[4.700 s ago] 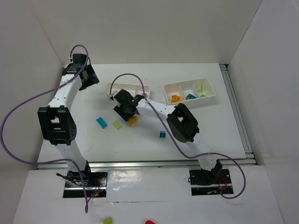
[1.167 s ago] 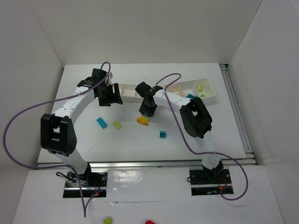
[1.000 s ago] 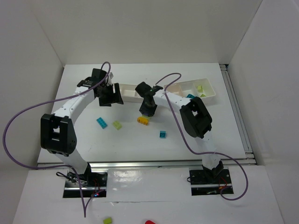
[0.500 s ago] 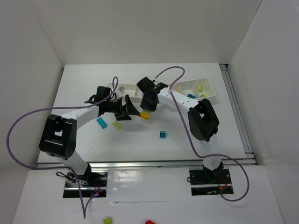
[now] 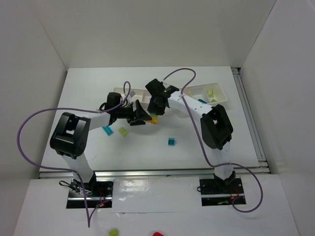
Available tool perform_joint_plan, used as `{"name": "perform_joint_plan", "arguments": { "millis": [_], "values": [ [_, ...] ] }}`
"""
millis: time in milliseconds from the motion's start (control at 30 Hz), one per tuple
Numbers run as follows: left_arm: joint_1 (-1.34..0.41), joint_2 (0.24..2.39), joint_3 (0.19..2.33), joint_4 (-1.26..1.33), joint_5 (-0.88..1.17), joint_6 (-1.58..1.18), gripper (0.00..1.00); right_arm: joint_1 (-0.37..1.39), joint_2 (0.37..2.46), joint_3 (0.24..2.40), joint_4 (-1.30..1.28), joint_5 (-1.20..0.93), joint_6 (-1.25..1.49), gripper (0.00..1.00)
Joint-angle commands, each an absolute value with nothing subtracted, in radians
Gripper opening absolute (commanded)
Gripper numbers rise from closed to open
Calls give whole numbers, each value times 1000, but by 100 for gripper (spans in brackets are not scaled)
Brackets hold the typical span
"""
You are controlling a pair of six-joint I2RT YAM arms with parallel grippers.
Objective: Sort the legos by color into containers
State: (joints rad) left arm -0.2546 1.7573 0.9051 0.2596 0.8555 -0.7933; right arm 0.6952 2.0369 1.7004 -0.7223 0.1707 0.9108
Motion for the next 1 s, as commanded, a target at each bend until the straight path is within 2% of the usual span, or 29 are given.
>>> {"name": "perform_joint_plan", "arguments": {
  "millis": [0, 233, 267, 433, 667, 700, 800, 833, 900, 967],
  "values": [
    [-265, 1769, 930, 292, 844, -758, 86, 693, 1971, 1718, -680, 164, 914, 19],
    [-275, 1802, 948, 324, 824, -782, 84, 693, 1971, 1736, -680, 132, 905, 19],
    [-275, 1802, 948, 357, 824, -796, 82, 693, 1971, 1736, -680, 132, 896, 19],
    [-284, 1838, 969, 413, 824, -842, 61, 693, 1980, 1736, -680, 121, 896, 19],
    [-284, 1841, 968, 457, 805, -883, 59, 703, 1990, 1746, -689, 111, 887, 19],
    [-284, 1851, 968, 457, 805, -884, 55, 703, 1990, 1746, -689, 110, 887, 19],
    [-284, 1852, 959, 468, 805, -905, 35, 703, 1999, 1755, -689, 110, 877, 19],
    [-284, 1852, 959, 456, 805, -905, 19, 703, 1999, 1766, -689, 110, 877, 19],
    [-284, 1852, 959, 437, 796, -896, 0, 703, 1999, 1766, -698, 110, 877, 19],
    [-284, 1842, 959, 410, 796, -868, 0, 703, 1999, 1766, -698, 110, 868, 19]
  ]
}}
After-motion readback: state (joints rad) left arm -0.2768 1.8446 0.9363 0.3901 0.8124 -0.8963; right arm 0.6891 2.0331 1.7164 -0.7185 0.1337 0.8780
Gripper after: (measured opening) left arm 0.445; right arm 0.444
